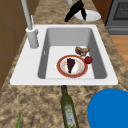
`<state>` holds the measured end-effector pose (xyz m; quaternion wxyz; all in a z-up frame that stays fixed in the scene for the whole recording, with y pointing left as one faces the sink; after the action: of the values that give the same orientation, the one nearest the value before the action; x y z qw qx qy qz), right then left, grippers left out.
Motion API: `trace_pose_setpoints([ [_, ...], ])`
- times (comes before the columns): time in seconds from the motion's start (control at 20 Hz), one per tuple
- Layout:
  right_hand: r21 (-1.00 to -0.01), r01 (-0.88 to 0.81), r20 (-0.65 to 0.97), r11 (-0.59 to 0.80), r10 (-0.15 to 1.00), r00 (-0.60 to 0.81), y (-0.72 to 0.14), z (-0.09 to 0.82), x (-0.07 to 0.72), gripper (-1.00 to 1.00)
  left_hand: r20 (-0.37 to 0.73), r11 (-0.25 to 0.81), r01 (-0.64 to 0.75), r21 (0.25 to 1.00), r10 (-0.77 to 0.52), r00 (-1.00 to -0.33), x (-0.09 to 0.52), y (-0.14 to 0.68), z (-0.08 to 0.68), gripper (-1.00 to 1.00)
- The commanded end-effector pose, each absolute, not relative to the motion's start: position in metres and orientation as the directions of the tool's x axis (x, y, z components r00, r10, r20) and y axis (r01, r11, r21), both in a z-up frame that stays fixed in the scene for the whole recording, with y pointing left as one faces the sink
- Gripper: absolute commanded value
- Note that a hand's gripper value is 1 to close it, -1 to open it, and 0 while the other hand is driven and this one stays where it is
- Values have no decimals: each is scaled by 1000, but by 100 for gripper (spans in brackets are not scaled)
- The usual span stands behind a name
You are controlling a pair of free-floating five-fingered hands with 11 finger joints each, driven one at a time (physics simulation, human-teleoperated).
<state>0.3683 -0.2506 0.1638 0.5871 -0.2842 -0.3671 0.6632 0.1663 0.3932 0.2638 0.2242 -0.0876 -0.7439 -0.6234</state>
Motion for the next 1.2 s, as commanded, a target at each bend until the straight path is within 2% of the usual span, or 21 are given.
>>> trace_pose_setpoints([
  [0.0, -856, -512, -5, -76, 990, -138, -226, 147, 373, -100, 443, 207, 410, 888, -149, -884, 166, 393, 264, 0],
  [0.25, -895, -437, -34, -94, 989, -142, -187, 111, 373, -100, 443, 207, 410, 888, -149, -884, 166, 393, 264, 0],
  [0.5, -917, -385, -18, -106, 974, -225, -164, 73, 371, -100, 443, 207, 410, 888, -149, -884, 166, 393, 264, 0],
  [1.15, -923, -372, 123, -96, 843, -524, -158, -30, 359, -100, 443, 207, 410, 888, -149, -884, 166, 393, 264, 0],
])
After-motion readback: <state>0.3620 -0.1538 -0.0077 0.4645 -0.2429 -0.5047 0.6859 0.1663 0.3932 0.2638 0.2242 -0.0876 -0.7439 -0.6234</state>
